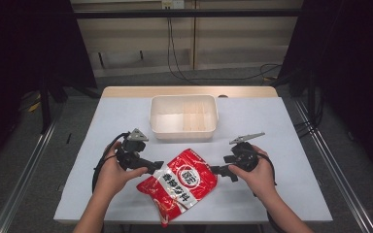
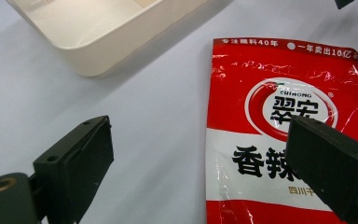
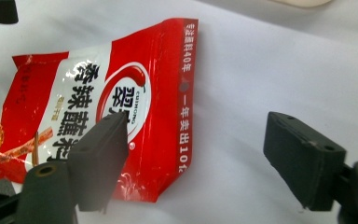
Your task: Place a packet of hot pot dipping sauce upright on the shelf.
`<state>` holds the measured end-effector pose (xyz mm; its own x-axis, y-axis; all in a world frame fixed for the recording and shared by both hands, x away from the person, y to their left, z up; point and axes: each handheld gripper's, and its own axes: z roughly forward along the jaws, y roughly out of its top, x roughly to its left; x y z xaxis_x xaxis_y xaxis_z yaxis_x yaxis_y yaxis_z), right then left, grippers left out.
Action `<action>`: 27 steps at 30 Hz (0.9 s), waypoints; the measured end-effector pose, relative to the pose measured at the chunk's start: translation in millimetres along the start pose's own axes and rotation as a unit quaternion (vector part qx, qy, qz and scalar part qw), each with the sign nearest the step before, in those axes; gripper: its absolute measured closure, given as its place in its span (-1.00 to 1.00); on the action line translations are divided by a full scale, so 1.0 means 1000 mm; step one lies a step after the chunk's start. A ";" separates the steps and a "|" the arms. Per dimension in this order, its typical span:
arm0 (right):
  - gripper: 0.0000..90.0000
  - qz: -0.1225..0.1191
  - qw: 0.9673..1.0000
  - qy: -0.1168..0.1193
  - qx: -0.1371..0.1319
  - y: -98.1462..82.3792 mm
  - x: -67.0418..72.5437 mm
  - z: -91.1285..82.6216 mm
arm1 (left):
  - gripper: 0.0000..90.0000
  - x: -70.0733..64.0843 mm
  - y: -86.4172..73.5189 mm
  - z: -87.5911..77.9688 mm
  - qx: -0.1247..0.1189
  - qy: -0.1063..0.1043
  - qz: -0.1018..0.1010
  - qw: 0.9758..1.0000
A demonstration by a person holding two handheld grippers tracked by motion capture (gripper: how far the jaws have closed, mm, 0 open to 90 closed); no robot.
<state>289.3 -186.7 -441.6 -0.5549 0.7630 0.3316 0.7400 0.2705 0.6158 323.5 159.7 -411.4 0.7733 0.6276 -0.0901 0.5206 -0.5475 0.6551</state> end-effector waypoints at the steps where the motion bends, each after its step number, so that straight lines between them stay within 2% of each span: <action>1: -0.56 0.002 1.000 -0.002 -0.002 0.000 0.000 0.000 | -0.83 0.000 -0.001 0.001 -0.005 -0.005 -0.002 1.000; 7: -0.56 -0.005 1.000 0.004 -0.001 0.002 0.003 0.002 | -0.87 0.000 0.000 -0.001 -0.007 -0.007 -0.004 1.000; 8: -0.57 -0.006 1.000 0.005 -0.001 0.003 0.003 0.003 | -0.87 0.001 0.000 -0.001 -0.012 -0.014 -0.007 1.000; 12: -0.57 -0.005 1.000 0.006 0.002 0.002 0.002 0.005 | -0.91 0.001 0.000 -0.003 -0.009 -0.020 -0.005 1.000; 13: -0.57 -0.006 1.000 0.008 0.003 0.002 0.002 0.005 | -0.92 0.000 0.000 -0.003 -0.014 -0.020 -0.011 1.000; 17: -0.46 -0.009 1.000 0.019 0.006 0.004 0.004 0.006 | -0.96 0.002 -0.001 -0.004 -0.013 -0.031 -0.011 0.999; 20: -0.46 -0.007 1.000 0.022 0.011 0.006 0.006 0.010 | -0.97 0.004 -0.004 -0.005 -0.007 -0.040 0.000 0.999; 22: -0.43 -0.002 1.000 0.026 0.013 0.007 0.007 0.013 | -0.97 0.005 -0.005 -0.006 0.001 -0.038 0.001 0.999; 23: -0.43 0.000 0.999 0.029 0.016 0.007 0.007 0.015 | -0.97 0.005 -0.005 -0.005 -0.004 -0.035 -0.005 0.999; 27: -0.39 0.005 0.999 0.027 0.027 0.009 0.006 0.023 | -0.97 0.008 -0.006 -0.008 0.000 -0.033 -0.013 0.999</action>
<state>301.2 -166.0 -450.3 -0.5659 0.7334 0.3768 0.7643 0.2952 0.5733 324.0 172.7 -410.2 0.7816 0.6040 -0.1556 0.5403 -0.5311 0.6527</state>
